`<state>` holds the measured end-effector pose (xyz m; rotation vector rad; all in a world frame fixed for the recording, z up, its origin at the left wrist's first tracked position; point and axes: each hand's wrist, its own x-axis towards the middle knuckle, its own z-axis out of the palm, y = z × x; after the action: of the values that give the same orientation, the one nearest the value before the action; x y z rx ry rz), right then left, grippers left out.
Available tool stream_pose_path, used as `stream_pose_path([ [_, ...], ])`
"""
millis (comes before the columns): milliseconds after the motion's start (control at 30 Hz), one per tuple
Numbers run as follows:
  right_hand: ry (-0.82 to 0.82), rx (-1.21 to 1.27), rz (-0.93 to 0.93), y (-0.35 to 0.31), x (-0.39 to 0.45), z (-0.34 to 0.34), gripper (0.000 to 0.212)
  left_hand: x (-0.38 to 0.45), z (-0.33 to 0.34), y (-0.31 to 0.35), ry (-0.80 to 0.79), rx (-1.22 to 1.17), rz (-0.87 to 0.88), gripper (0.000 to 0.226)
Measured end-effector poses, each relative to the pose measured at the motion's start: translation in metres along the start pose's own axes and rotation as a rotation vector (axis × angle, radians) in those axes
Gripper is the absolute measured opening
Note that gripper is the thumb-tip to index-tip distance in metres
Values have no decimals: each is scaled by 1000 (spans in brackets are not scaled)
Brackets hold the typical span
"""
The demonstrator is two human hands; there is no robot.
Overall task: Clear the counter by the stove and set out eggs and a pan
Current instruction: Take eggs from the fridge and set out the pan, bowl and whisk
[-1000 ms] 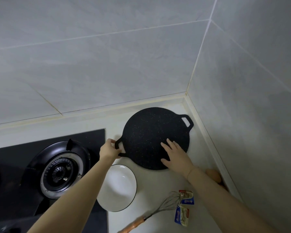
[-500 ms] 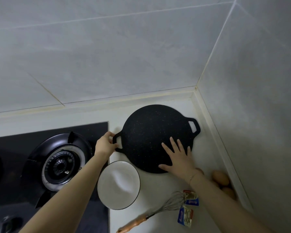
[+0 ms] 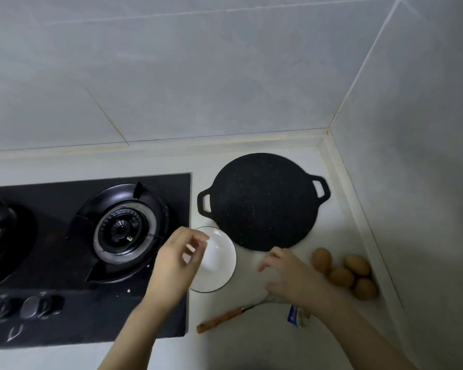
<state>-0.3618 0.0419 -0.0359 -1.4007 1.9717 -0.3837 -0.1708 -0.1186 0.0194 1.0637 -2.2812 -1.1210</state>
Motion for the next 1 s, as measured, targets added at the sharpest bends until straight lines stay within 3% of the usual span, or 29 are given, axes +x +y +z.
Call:
stream_pose_path([
  [100,-51,-254,-69,3,-19,24,37,-42,10,-9,-114,-26,47,32],
  [233,7,-392,-97,5,-22,36,20,-71,24,-24,-201,15,41,33],
  [333,48,-372,-168,4,-22,36,13,-85,31,-27,-333,114,20,22],
  [433,114,-248,-253,-10,-31,27,22,-96,32,-31,-465,211,13,36],
  [500,202,-199,-309,-23,-37,17,26,-103,27,-29,-447,279,33,33],
  [667,436,-143,-393,-62,-22,9,19,-108,-17,-26,-212,375,47,25],
  [767,517,-107,-350,-77,-7,15,35,-100,-47,-31,-83,529,22,24],
  [1000,508,6,-219,-79,-18,38,32,-78,-59,-52,-204,726,-57,20],
])
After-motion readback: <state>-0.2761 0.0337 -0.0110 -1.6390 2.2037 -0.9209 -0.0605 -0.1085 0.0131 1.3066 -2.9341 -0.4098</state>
